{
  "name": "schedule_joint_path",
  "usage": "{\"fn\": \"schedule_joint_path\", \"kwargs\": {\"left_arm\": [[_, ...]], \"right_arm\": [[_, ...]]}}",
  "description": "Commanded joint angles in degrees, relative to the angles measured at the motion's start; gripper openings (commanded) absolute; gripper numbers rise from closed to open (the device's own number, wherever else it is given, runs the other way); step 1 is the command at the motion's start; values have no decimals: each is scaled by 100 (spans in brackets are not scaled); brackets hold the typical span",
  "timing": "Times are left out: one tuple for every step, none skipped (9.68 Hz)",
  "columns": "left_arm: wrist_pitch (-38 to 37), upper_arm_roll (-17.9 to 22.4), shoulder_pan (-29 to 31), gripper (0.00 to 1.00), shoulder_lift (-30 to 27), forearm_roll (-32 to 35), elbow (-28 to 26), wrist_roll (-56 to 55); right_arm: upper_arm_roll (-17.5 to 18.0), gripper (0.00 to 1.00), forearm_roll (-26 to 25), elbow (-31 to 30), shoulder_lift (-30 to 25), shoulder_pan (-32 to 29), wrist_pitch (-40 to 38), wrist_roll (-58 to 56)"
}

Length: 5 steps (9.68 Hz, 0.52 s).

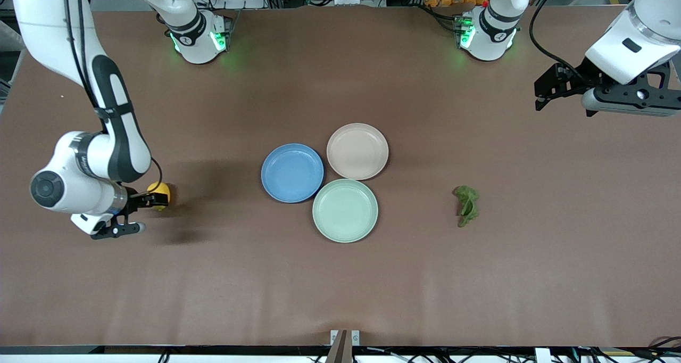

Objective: Pick lemon and lettuce from blue and beige plates
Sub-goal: 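Carry the lemon away from the plates and lower it with the right gripper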

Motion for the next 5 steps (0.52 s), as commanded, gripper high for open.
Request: {"fn": "schedule_joint_path", "kwargs": {"left_arm": [[-7, 16, -2, 100, 24, 7, 99, 147], [-7, 16, -2, 100, 32, 7, 99, 147], [-7, 7, -2, 100, 32, 7, 99, 147], [-7, 16, -2, 100, 32, 7, 99, 147], [-7, 7, -2, 100, 32, 7, 99, 139]], "right_arm": [[58, 100, -15, -116, -575, -89, -562, 498], [58, 100, -50, -125, -804, -80, -800, 649], [58, 100, -129, -134, -1032, -89, -994, 650], [66, 100, -312, -134, -1270, -106, -1161, 659], [84, 100, -392, -134, -1481, -150, -1345, 668]]}}
